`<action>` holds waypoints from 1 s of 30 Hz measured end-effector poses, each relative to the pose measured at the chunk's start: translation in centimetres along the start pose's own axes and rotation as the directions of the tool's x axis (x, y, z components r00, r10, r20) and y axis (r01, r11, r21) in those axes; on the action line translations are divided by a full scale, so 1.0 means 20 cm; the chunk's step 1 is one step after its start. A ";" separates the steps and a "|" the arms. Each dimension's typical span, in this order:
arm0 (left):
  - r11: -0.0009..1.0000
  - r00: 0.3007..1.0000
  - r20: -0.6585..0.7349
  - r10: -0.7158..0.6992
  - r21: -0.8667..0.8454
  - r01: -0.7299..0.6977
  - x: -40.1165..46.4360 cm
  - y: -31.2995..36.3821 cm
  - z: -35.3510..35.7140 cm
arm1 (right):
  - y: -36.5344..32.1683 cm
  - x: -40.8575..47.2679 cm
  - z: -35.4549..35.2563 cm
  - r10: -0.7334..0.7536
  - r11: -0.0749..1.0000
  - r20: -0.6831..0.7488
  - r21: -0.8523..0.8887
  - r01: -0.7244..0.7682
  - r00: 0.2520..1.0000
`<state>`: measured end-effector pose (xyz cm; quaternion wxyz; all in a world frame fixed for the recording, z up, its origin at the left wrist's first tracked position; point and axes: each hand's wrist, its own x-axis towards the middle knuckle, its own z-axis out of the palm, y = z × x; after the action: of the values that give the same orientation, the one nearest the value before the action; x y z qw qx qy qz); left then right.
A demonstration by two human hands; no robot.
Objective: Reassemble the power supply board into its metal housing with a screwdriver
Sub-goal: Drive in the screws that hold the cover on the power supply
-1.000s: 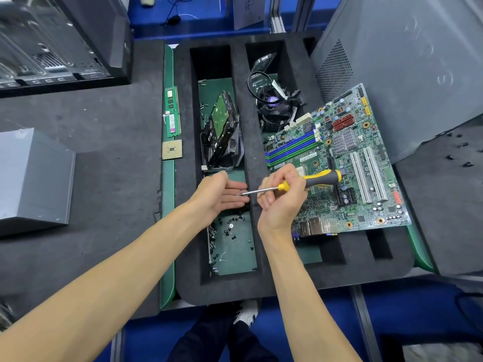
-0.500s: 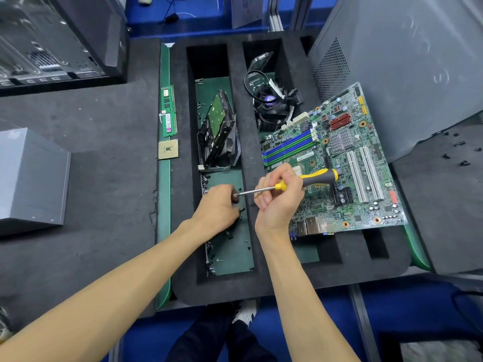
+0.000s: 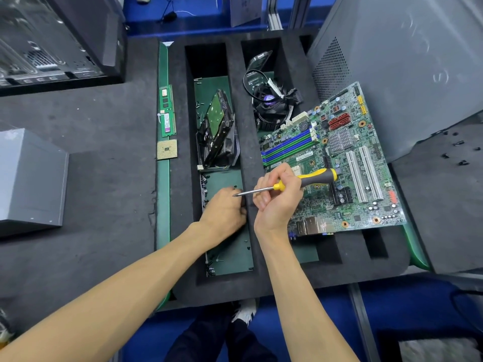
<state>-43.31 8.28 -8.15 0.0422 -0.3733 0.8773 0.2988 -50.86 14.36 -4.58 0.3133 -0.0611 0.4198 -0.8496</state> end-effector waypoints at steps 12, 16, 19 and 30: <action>0.612 0.976 0.075 -0.203 -0.768 0.187 -0.14 0.01 -0.29 | -0.07 0.01 0.03 0.133 0.987 -0.174 0.117 -0.114 0.976; 0.225 0.976 0.153 -0.154 -0.957 0.185 -0.22 -0.02 -0.40 | -0.10 0.01 0.07 0.150 0.979 -0.184 0.164 -0.120 0.971; 0.089 0.984 0.153 -0.093 -0.983 0.161 -0.27 -0.01 -0.47 | -0.13 -0.03 0.15 0.158 0.976 -0.157 0.175 -0.130 0.975; -0.302 0.994 0.108 0.018 -0.947 0.109 -0.53 0.00 -0.80 | -0.23 -0.18 0.49 0.177 0.963 -0.044 0.213 -0.164 0.983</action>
<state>-33.30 6.14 8.04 -0.2300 -0.2758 0.2602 0.8963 -46.67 11.99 5.70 0.3766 0.0352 0.3418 -0.8603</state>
